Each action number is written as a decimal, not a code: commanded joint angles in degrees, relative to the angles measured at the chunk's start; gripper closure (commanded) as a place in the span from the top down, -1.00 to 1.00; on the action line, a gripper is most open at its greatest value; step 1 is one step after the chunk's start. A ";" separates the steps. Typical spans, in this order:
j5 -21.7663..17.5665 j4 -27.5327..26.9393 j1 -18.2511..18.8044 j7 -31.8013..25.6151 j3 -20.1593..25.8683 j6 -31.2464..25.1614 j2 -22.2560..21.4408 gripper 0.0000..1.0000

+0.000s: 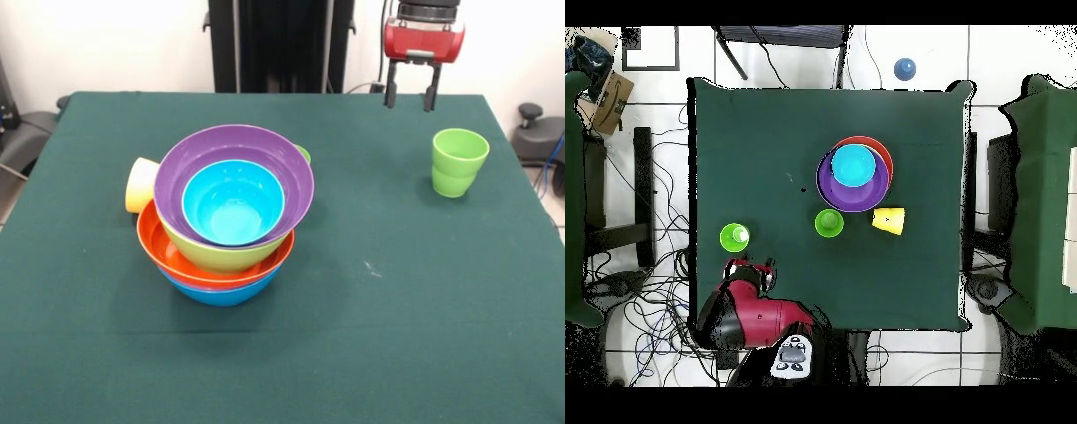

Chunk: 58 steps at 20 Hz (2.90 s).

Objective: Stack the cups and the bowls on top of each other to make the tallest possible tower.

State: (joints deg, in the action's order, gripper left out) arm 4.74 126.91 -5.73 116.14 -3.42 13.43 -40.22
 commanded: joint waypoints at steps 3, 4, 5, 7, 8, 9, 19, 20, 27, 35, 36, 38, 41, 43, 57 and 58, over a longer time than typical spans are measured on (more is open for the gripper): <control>-1.64 -1.15 1.03 9.41 5.15 0.74 0.95 1.00; -1.33 -1.12 0.72 9.67 5.06 0.93 1.08 1.00; -0.93 -1.14 0.27 9.90 4.97 0.98 1.13 1.00; 0.07 -1.26 -0.84 10.40 4.72 1.05 1.17 1.00; 0.48 -1.43 -1.22 10.61 4.76 1.07 1.29 1.00; 0.78 -1.64 -1.50 10.86 4.82 1.33 1.55 1.00; 3.95 -4.89 -3.84 13.09 5.02 4.58 5.89 1.00; 4.18 -5.04 -4.01 13.13 4.96 4.73 6.09 1.00; 4.62 -6.65 -3.92 13.59 5.59 6.55 8.53 1.00; 5.20 -8.02 -4.68 14.50 5.33 6.99 9.70 1.00; 5.13 -8.23 -4.71 14.66 5.31 7.19 9.97 1.00; 5.00 -8.49 -4.82 15.04 5.31 7.42 10.28 1.00; 4.98 -8.59 -5.15 15.51 5.26 7.34 10.13 1.00; 4.64 -8.54 -5.00 15.80 5.52 7.24 9.97 1.00; 4.19 -5.12 -4.21 15.34 6.40 0.31 1.52 1.00; 4.18 -5.06 -4.12 15.47 6.50 0.40 1.35 1.00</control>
State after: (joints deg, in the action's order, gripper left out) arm 6.70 123.61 -10.68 120.56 -2.97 18.30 -36.43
